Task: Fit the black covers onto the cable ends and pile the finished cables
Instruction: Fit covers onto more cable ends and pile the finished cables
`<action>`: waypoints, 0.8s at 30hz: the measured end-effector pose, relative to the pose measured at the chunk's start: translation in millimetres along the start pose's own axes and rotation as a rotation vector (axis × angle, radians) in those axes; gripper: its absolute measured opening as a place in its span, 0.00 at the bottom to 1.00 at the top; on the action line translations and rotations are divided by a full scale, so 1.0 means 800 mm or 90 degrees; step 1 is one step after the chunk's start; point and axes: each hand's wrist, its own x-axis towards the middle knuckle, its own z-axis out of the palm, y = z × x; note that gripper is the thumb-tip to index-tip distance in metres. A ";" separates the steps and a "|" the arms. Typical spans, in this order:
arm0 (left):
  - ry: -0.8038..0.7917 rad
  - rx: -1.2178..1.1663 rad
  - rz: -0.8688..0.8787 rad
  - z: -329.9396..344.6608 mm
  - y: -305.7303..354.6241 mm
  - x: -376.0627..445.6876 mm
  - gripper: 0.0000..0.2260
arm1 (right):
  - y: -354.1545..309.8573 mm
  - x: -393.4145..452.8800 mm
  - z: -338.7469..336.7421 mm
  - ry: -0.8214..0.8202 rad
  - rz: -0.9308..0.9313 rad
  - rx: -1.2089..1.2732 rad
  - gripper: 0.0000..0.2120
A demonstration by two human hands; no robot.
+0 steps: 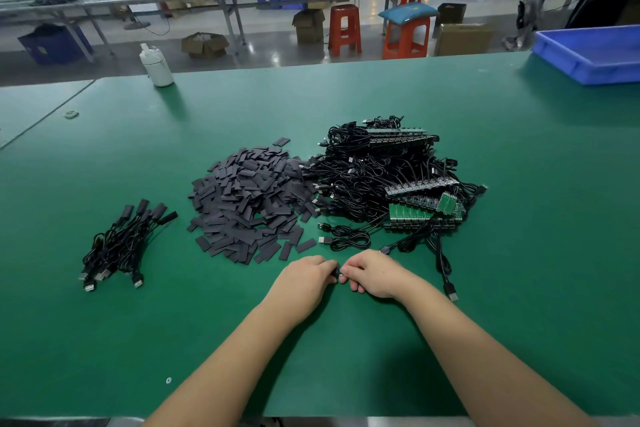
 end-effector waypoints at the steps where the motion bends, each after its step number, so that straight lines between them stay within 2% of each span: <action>1: 0.001 0.000 0.000 0.001 0.001 0.001 0.12 | 0.000 0.000 0.000 0.003 -0.001 0.001 0.14; 10: 0.019 -0.026 -0.007 0.002 0.003 0.001 0.13 | 0.005 -0.001 -0.001 0.000 -0.011 0.025 0.13; 18: 0.090 -0.192 -0.051 0.000 0.011 -0.004 0.10 | 0.003 -0.011 -0.006 -0.015 -0.021 0.145 0.12; 21: 0.080 -0.176 -0.047 0.002 0.010 -0.006 0.10 | 0.001 -0.012 -0.005 -0.007 -0.013 0.115 0.12; 24: 0.131 -0.177 -0.025 0.007 0.008 -0.012 0.08 | -0.003 -0.009 -0.002 0.022 0.009 0.005 0.12</action>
